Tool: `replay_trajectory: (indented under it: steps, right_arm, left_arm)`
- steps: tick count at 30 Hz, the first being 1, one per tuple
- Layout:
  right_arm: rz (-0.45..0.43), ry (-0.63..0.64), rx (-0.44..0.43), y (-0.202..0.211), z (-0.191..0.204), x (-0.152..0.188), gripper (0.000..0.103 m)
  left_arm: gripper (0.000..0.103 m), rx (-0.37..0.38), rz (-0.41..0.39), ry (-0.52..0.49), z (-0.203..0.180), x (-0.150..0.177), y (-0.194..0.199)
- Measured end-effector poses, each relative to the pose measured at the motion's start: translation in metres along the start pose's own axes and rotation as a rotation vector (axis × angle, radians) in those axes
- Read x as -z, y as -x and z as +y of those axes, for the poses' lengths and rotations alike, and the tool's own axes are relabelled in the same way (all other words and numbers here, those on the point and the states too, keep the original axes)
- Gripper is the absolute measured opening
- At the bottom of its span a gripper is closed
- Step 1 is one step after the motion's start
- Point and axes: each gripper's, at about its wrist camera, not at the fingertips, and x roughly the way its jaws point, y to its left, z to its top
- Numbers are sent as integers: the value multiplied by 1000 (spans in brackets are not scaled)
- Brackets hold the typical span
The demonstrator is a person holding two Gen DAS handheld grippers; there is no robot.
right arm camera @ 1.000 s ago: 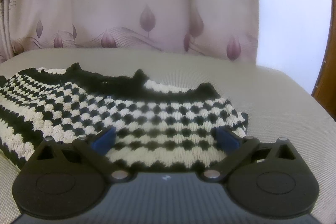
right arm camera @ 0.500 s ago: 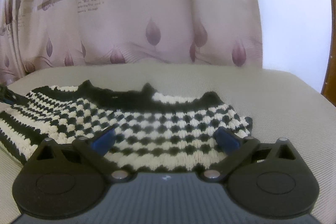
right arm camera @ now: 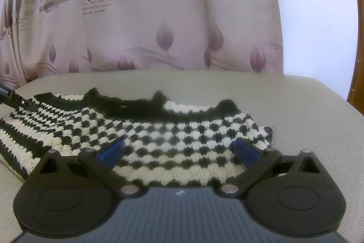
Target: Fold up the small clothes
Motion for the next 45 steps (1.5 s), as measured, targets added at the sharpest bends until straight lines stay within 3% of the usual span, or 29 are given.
replay_trajectory:
  steps: [1,6,8,12,13,14,16,18,22,25,29,36,40,42,45]
  right_arm:
    - [0,-1,1,0,0,0,103]
    - [1,-5,4,0,0,0,103]
    - [1,-4,5,0,0,0,103]
    - [4,-3,10,-1,0,0,103]
    - [3,-2,10,-1,0,0,103]
    - [2,-2,10,-1,0,0,103]
    - [3,-3,10,-1,-1,0,103]
    - [2,-4,9,-1,-1,0,103]
    - [-6,-15,3,1,-3,0,103]
    - [-31,-43,-10,6,-7,0,103]
    - [-77,-112,-39,14,-18,1,103]
    - [-94,-158,-113,19,-27,1,103]
    - [-84,-193,-165,21,-34,-2,103]
    - [-71,-271,-209,22,-43,-4,103]
    - [-61,-522,-410,25,-61,-5,103]
  left_arm:
    - [45,9,-8,12,3,1,1]
    - [64,64,-8,40,14,2,8]
    - [79,111,21,56,17,1,11]
    - [82,173,35,181,28,1,11]
    - [78,177,19,207,29,2,9]
    - [59,162,4,203,29,2,9]
    - [21,35,-15,121,18,4,3]
    - [20,-23,-60,61,0,7,3]
    - [20,-102,-127,71,-27,10,14]
    - [20,-120,-159,143,-48,6,27]
    - [19,-144,-168,145,-92,-6,31]
    - [19,-86,-132,146,-172,-9,12]
    - [19,-29,-90,195,-190,5,-19]
    - [19,9,-85,248,-189,16,-30]
    - [20,72,-134,270,-186,34,-38]
